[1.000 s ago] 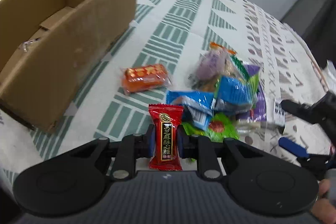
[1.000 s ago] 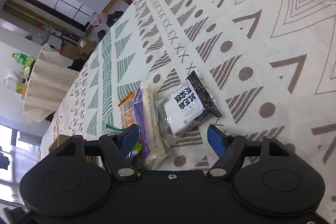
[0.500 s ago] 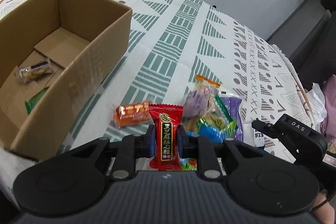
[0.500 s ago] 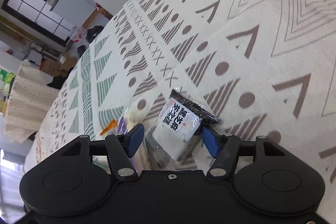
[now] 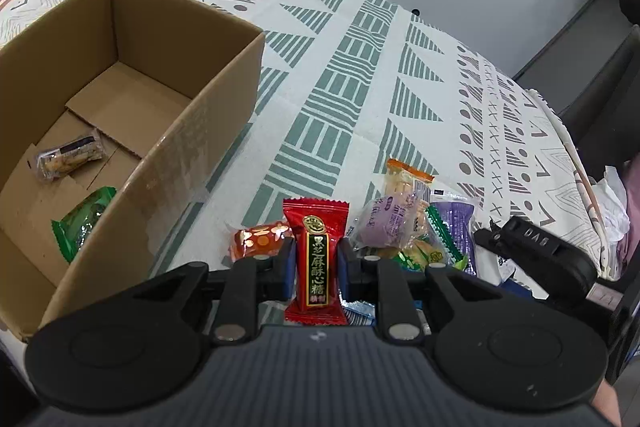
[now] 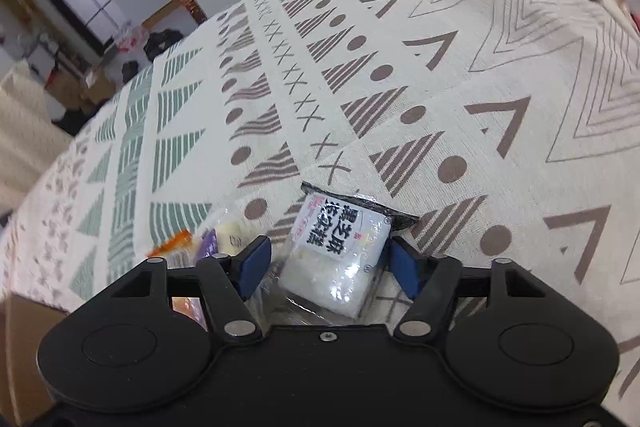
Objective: Organize snacks
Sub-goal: 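Grasp the white rice-cake packet with the right tool while the left grasps the red candy, then carry both snacks over the box and open both tools to drop them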
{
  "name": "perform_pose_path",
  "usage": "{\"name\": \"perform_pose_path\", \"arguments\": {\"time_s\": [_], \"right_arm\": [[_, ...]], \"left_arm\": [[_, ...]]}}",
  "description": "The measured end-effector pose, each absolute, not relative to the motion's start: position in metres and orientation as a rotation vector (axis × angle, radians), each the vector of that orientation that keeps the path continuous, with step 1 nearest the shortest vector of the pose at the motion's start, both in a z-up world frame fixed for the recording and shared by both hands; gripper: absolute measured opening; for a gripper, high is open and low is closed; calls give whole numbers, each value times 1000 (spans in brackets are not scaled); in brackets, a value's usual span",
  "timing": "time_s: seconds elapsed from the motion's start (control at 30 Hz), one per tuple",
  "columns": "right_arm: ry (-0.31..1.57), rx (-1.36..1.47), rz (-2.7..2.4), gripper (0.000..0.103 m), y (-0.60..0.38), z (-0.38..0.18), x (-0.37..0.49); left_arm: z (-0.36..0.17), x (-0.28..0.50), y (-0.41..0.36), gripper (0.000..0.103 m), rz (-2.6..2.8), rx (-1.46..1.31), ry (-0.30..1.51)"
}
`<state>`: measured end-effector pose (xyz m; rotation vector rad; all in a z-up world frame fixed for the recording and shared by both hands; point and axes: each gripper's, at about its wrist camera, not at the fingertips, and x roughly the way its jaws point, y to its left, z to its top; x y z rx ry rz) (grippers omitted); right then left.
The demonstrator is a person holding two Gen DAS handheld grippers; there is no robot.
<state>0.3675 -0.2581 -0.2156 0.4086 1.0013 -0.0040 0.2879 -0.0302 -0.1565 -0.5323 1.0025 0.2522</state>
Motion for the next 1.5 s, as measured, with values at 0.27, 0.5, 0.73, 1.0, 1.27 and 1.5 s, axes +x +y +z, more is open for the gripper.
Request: {"name": "perform_pose_path", "arguments": {"time_s": [0.27, 0.5, 0.73, 1.0, 1.27, 1.5], "right_arm": [[1017, 342, -20, 49, -263, -212, 355], [1019, 394, -5, 43, -275, -202, 345], [943, 474, 66, 43, -280, -170, 327], [873, 475, 174, 43, -263, -139, 309], [820, 466, 292, 43, -238, -115, 291], [795, 449, 379, 43, -213, -101, 280]], "left_arm": [[-152, 277, -34, 20, 256, -531, 991], [-142, 264, -37, 20, 270, -520, 975], [-116, 251, -36, 20, 288, -497, 915], [-87, 233, -28, 20, 321, -476, 849], [-66, 213, -9, 20, 373, -487, 805], [-49, 197, 8, 20, 408, -487, 774]]}}
